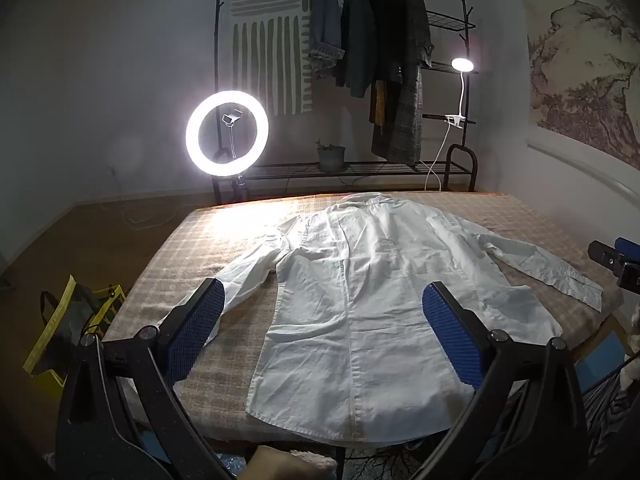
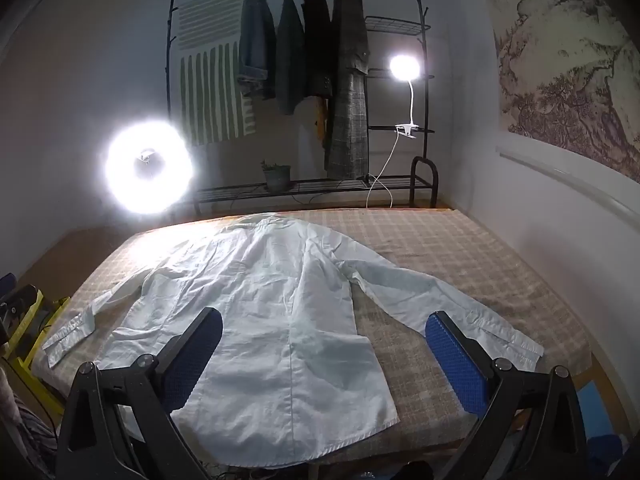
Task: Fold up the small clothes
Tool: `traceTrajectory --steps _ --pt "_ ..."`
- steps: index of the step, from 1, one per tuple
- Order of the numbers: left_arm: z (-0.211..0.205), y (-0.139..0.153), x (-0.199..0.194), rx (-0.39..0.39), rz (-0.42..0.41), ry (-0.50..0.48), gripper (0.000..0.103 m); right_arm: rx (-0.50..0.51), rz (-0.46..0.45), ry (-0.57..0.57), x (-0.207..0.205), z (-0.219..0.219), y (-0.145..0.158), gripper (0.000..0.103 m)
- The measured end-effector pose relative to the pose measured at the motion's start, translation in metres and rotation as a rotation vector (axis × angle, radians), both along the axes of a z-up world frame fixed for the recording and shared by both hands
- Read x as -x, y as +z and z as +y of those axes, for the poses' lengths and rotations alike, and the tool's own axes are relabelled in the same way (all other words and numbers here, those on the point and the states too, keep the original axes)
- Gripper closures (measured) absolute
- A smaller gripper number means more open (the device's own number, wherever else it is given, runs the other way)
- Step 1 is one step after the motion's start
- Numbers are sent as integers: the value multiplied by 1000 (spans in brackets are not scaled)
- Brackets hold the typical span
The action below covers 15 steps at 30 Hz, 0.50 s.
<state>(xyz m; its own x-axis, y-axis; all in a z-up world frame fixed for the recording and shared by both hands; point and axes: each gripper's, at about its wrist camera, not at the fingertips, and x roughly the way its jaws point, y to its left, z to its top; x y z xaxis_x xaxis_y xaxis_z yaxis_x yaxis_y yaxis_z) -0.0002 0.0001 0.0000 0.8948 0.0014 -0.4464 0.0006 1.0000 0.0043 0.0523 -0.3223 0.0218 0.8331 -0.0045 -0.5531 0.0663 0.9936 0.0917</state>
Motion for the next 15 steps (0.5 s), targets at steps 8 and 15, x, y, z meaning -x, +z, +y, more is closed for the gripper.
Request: traceTrajectory --steps 8,15 --pt "0 0 0 -5 -4 -1 2 -47 -3 -4 0 -1 1 0" --pt "0 0 0 -3 -6 -1 2 -27 -1 -1 0 4 0 0"
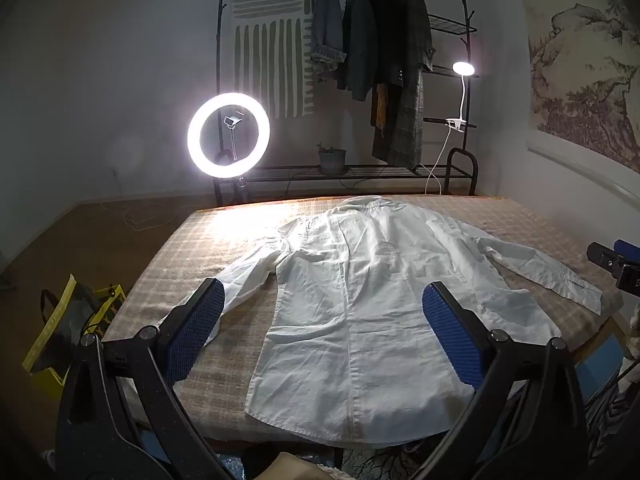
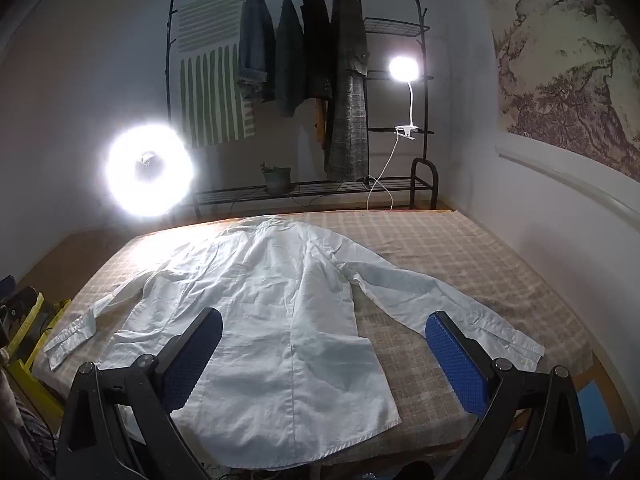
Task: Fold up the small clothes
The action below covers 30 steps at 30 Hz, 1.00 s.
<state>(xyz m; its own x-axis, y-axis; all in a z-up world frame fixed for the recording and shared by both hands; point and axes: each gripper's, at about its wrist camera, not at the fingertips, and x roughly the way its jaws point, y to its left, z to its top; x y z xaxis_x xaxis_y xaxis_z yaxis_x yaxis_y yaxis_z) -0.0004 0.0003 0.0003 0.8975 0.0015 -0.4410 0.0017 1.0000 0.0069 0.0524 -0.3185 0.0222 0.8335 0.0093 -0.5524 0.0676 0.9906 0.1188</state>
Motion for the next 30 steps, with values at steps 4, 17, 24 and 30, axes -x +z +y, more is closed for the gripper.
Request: traceTrajectory --steps 4,17,24,30 --pt "0 0 0 1 -2 0 2 0 1 -2 -1 0 1 0" --pt "-7 13 4 4 -24 9 2 -12 -18 -5 0 0 4 0" --pt "-2 24 7 25 -44 17 2 -30 -51 -13 3 -2 7 0" --pt "-3 23 7 26 -52 16 2 -31 -55 -15 3 -2 6 0"
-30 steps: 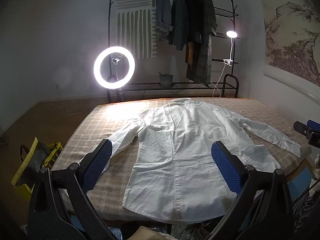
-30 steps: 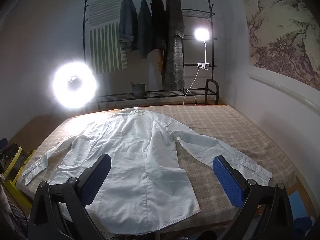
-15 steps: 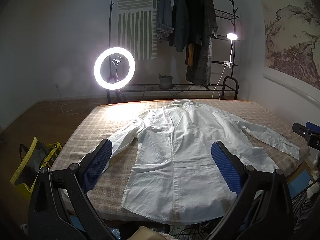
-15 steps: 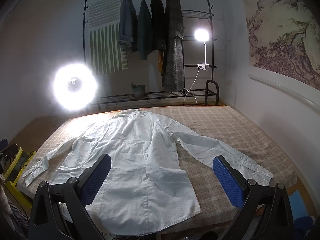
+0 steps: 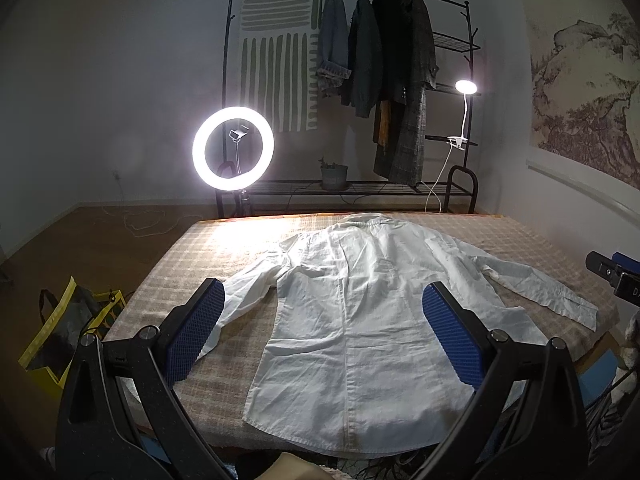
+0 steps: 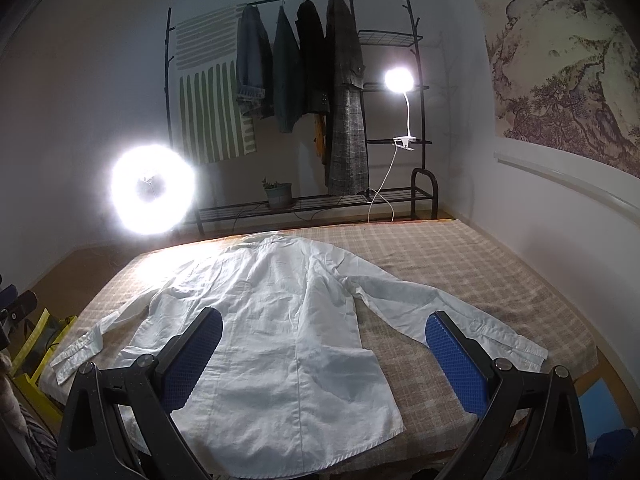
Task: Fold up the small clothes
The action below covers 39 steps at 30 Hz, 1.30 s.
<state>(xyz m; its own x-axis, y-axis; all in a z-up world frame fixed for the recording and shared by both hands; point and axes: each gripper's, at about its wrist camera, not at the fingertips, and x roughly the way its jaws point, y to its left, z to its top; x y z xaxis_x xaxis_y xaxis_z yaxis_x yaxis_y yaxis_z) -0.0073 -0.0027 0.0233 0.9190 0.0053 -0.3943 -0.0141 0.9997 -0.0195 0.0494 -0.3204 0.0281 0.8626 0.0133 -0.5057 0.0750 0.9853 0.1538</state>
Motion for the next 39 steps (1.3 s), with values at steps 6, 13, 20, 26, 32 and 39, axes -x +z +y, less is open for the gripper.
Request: traceTrajectory --steps 6,13,20,26,32,39 --pt "2 0 1 5 -7 4 2 -1 -2 2 0 0 -1 0" --pt "3 -1 1 6 -8 4 2 2 -6 6 1 2 0 0" --pt "3 -2 1 6 -8 4 2 2 -6 6 1 2 -1 0" --pt "3 -2 2 5 -8 4 2 2 -6 6 1 2 -1 0" --pt "4 -3 2 5 -7 3 2 3 -6 6 1 2 0 0" --pt "5 -5 2 5 -4 3 2 2 -6 7 1 3 0 0"
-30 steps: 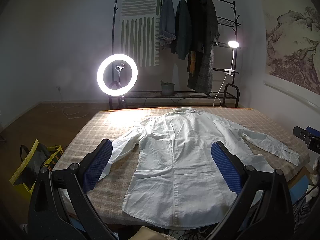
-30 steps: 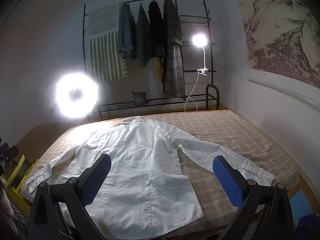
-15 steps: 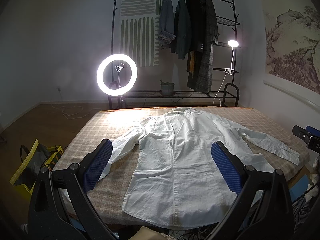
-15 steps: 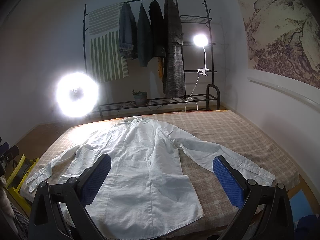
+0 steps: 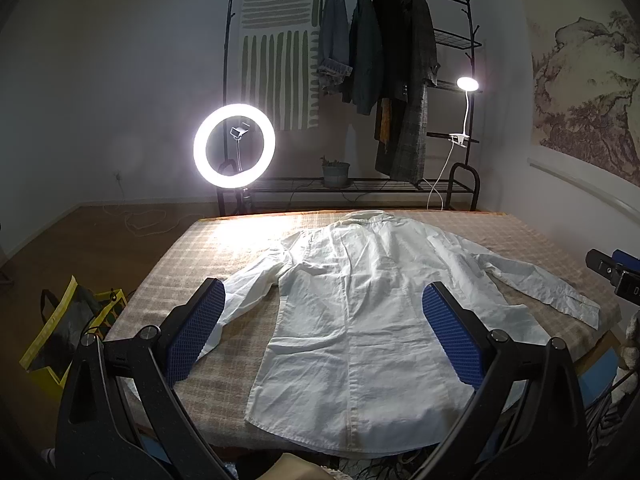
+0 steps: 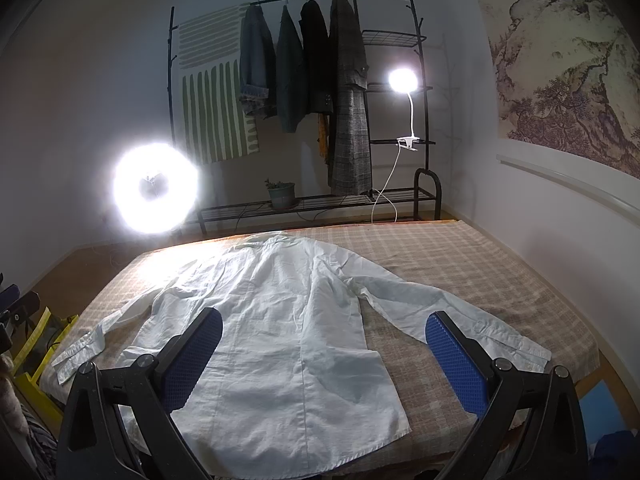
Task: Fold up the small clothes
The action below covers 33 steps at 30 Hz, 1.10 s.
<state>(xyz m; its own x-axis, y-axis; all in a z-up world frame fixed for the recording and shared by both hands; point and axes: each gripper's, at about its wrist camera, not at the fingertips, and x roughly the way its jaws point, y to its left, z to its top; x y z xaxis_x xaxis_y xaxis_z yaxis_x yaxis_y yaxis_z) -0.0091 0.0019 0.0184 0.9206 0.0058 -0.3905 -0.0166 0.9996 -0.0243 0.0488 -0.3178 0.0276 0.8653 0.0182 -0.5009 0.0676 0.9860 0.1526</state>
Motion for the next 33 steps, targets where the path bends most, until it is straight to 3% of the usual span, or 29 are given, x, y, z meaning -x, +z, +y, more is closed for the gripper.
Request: traceTrajectory --steps 17,22,33 --pt "23 -10 -16 -46 57 20 2 3 18 -3 -10 15 1 0" --pt "46 -17 -38 -55 136 22 9 9 34 -10 -18 19 1 0" --pt "136 -44 -99 -69 252 129 9 50 48 29 -45 38 10 0"
